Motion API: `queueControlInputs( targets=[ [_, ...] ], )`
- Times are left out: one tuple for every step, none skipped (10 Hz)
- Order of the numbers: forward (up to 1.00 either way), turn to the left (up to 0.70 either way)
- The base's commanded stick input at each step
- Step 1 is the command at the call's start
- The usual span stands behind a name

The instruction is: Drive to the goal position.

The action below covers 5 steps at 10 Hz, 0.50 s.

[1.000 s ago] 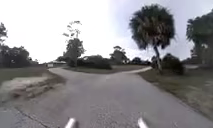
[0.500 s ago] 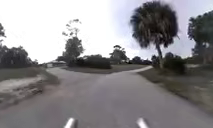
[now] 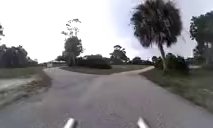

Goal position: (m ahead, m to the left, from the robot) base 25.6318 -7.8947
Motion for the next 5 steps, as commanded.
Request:
queueControlInputs(
  targets=[
    [1.0, 0.0],
    [1.0, -0.15],
    [1.0, -0.4],
    [1.0, -0.4],
    [1.0, -0.4]
  ],
)
